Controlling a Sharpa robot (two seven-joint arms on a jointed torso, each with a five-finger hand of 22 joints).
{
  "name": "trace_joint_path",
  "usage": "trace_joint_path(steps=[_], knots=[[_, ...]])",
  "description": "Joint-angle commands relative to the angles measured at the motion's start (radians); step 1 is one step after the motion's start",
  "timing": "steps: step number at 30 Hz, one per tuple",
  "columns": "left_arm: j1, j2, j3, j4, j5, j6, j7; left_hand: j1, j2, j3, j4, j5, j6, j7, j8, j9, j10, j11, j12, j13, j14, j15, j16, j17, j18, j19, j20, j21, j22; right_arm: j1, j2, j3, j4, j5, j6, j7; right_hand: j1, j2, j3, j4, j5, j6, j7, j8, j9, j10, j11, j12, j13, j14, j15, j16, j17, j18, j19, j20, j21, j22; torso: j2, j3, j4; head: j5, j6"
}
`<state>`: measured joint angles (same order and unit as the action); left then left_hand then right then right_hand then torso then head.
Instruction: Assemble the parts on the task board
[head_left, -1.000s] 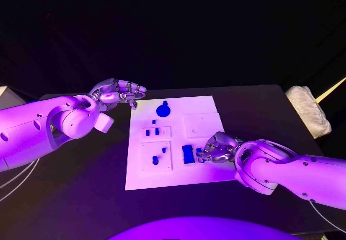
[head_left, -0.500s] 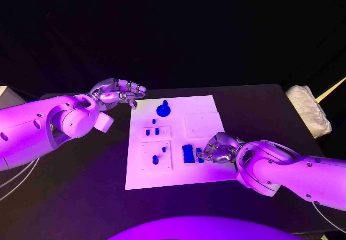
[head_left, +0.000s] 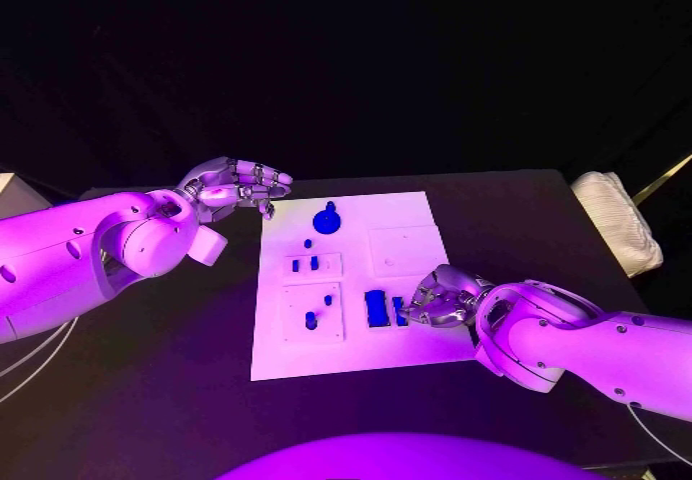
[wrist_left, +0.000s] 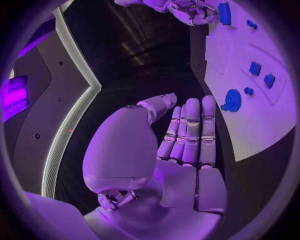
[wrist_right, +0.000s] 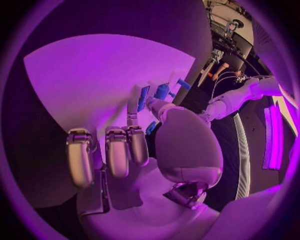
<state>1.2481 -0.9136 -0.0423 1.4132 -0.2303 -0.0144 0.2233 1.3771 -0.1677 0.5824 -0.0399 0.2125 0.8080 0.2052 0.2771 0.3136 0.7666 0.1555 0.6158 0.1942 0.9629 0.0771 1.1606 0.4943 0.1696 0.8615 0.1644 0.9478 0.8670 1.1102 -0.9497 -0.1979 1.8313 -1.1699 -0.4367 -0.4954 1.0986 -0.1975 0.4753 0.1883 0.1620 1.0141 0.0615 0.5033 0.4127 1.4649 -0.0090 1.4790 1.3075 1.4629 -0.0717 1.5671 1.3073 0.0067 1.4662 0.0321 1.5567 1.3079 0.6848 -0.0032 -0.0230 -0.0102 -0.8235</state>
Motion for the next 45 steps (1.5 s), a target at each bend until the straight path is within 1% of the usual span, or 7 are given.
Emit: trace_joint_path(steps=[1, 11, 19, 26, 37, 42, 45], knots=[[0.0, 0.001, 0.0, 0.001, 0.001, 0.017, 0.004, -0.01, 0.003, 0.002, 0.001, 0.005, -0.003, 0.009, 0.004, -0.001, -0.008, -0.001, 0.007, -0.001, -0.008, 0.002, 0.007, -0.001, 0.015, 0.001, 0.008, -0.004, -0.001, -0.001, 0.005, 0.0, -0.003, -0.022, 0.019, 0.013, 0.018, -0.006, 0.003, -0.017, -0.019, -0.002, -0.004, 0.005, 0.002, 0.064, -0.006, 0.006, 0.219, 0.108, -0.007, 0.004, 0.263, -0.005, 0.103, -0.005, 0.005, 0.261, 0.001, 0.0002, 0.0004, 0.0, -0.001], [0.0, 0.0, 0.0, 0.003, 0.001, 0.016, 0.004, -0.009, 0.004, 0.003, 0.001, 0.006, -0.003, 0.009, 0.004, -0.001, -0.008, -0.001, 0.007, -0.001, -0.008, 0.001, 0.007, -0.001, 0.015, 0.001, 0.007, -0.004, -0.001, -0.003, 0.025, 0.0, -0.026, -0.072, 0.049, 0.009, 0.049, -0.024, 0.002, -0.052, -0.064, 0.0, -0.005, 0.006, 0.0, 0.063, -0.007, 0.005, 0.218, 0.108, -0.008, 0.004, 0.263, -0.004, 0.102, -0.006, 0.001, 0.26, 0.001, -0.0001, 0.0007, 0.0, -0.004], [0.0, 0.0, 0.0, 0.004, 0.001, 0.015, 0.004, -0.009, 0.004, 0.003, 0.001, 0.006, -0.003, 0.009, 0.004, -0.001, -0.008, -0.001, 0.007, -0.001, -0.008, 0.001, 0.007, -0.001, 0.015, 0.001, 0.007, -0.004, -0.001, -0.009, 0.033, 0.0, -0.043, -0.119, 0.058, 0.004, 0.071, -0.022, 0.01, -0.069, -0.07, 0.002, -0.006, 0.005, -0.001, 0.063, -0.008, 0.004, 0.218, 0.108, -0.008, 0.004, 0.263, -0.004, 0.101, -0.006, -0.001, 0.259, 0.0, -0.0002, 0.0001, 0.001, -0.007], [0.0, 0.0, 0.0, 0.003, 0.001, 0.015, 0.004, -0.009, 0.004, 0.003, 0.001, 0.006, -0.003, 0.009, 0.004, -0.001, -0.008, -0.001, 0.007, -0.001, -0.008, 0.001, 0.007, -0.001, 0.015, 0.001, 0.007, -0.004, -0.001, -0.012, 0.032, 0.0, -0.039, -0.125, 0.038, 0.008, 0.074, -0.023, 0.01, -0.072, -0.069, 0.002, -0.006, 0.004, -0.002, 0.063, -0.008, 0.004, 0.218, 0.108, -0.008, 0.004, 0.263, -0.004, 0.102, -0.006, 0.0, 0.259, 0.0, 0.0004, -0.0007, 0.002, -0.007], [0.0, 0.003, 0.0, 0.001, 0.001, 0.015, 0.006, -0.009, 0.004, 0.003, 0.001, 0.006, -0.003, 0.009, 0.004, -0.001, -0.008, -0.001, 0.007, -0.001, -0.008, 0.001, 0.007, -0.001, 0.015, 0.001, 0.007, -0.004, -0.001, -0.013, 0.027, 0.0, -0.029, -0.068, -0.065, 0.126, 0.038, -0.034, -0.018, -0.049, -0.061, -0.003, 0.002, -0.001, -0.006, 0.055, -0.002, -0.011, 0.211, 0.106, -0.005, 0.0, 0.257, 0.0, 0.097, -0.004, -0.024, 0.253, -0.001, -0.0012, 0.0004, 0.001, -0.001], [0.0, 0.005, 0.0, -0.002, 0.003, 0.013, 0.009, -0.009, 0.005, 0.004, 0.002, 0.006, -0.004, 0.009, 0.005, -0.001, -0.008, -0.001, 0.009, -0.001, -0.008, 0.001, 0.007, -0.001, 0.015, 0.002, 0.007, -0.004, -0.001, -0.012, 0.013, 0.001, -0.027, -0.027, -0.141, 0.195, 0.0, -0.043, -0.083, -0.004, 0.019, -0.028, 0.014, -0.014, -0.012, 0.043, 0.009, -0.032, 0.202, 0.104, 0.005, -0.006, 0.248, 0.005, 0.092, 0.003, -0.047, 0.247, -0.003, -0.0019, 0.0002, 0.0, 0.004], [0.0, 0.007, 0.0, -0.004, 0.007, 0.011, 0.012, -0.01, 0.004, 0.004, 0.002, 0.005, -0.005, 0.009, 0.006, -0.001, -0.009, 0.0, 0.009, -0.001, -0.008, 0.001, 0.007, -0.001, 0.015, 0.002, 0.007, -0.004, -0.001, -0.005, 0.006, 0.002, -0.036, 0.016, -0.163, 0.256, 0.002, -0.043, -0.102, 0.005, 0.027, -0.036, 0.018, -0.018, -0.014, 0.033, 0.012, -0.049, 0.193, 0.103, 0.008, -0.009, 0.245, 0.009, 0.086, 0.006, -0.072, 0.241, -0.005, -0.0034, -0.0007, -0.002, 0.007]])
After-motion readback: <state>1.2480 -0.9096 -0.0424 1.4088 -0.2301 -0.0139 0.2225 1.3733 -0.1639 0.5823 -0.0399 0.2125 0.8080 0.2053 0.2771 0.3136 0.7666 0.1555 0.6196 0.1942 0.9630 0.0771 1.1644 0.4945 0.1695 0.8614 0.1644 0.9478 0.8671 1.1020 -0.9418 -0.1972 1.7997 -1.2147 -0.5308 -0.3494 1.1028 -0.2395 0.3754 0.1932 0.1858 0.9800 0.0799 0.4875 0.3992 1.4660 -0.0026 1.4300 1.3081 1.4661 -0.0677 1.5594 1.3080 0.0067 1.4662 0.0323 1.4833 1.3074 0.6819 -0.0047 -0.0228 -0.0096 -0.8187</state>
